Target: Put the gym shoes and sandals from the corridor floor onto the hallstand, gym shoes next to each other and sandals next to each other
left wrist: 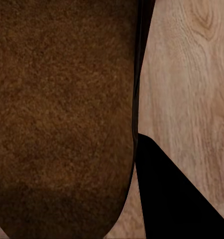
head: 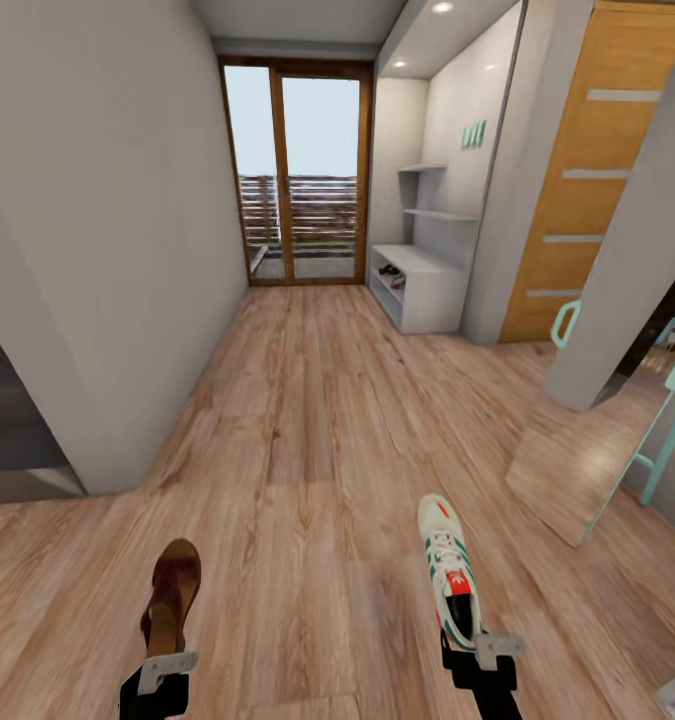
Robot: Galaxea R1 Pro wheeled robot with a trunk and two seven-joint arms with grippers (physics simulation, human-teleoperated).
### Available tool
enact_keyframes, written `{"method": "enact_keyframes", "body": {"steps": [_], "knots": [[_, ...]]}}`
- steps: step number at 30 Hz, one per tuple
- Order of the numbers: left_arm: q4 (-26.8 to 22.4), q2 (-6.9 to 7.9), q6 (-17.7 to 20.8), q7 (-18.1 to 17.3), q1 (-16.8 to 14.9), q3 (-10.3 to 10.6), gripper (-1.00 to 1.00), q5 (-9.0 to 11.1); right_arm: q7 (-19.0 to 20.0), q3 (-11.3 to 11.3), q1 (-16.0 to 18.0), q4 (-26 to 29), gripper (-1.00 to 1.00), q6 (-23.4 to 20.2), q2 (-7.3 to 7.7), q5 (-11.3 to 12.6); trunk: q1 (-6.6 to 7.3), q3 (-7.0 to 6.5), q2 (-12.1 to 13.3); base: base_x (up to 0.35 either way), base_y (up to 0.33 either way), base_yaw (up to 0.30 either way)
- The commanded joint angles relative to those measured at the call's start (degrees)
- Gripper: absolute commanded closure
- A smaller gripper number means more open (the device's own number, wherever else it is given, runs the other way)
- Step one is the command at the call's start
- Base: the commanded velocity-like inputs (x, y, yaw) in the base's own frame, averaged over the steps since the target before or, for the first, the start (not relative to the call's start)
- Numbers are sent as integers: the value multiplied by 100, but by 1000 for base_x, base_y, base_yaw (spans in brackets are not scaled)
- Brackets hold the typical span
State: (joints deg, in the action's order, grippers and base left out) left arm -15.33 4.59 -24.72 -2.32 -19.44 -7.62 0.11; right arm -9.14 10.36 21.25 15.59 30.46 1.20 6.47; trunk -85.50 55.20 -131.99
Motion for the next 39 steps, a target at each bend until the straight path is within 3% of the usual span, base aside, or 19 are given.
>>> {"method": "enact_keyframes", "body": {"steps": [1,39], "knots": [[4,-2,-15,-22,-5,-29,100,-20,-17,51,3,-5,100,17,4,57,-2,5,-2,338,0,0],[12,-4,-15,-17,-2,-29,100,-20,-22,72,4,-135,100,22,-24,61,-2,5,-2,338,0,0]]}}
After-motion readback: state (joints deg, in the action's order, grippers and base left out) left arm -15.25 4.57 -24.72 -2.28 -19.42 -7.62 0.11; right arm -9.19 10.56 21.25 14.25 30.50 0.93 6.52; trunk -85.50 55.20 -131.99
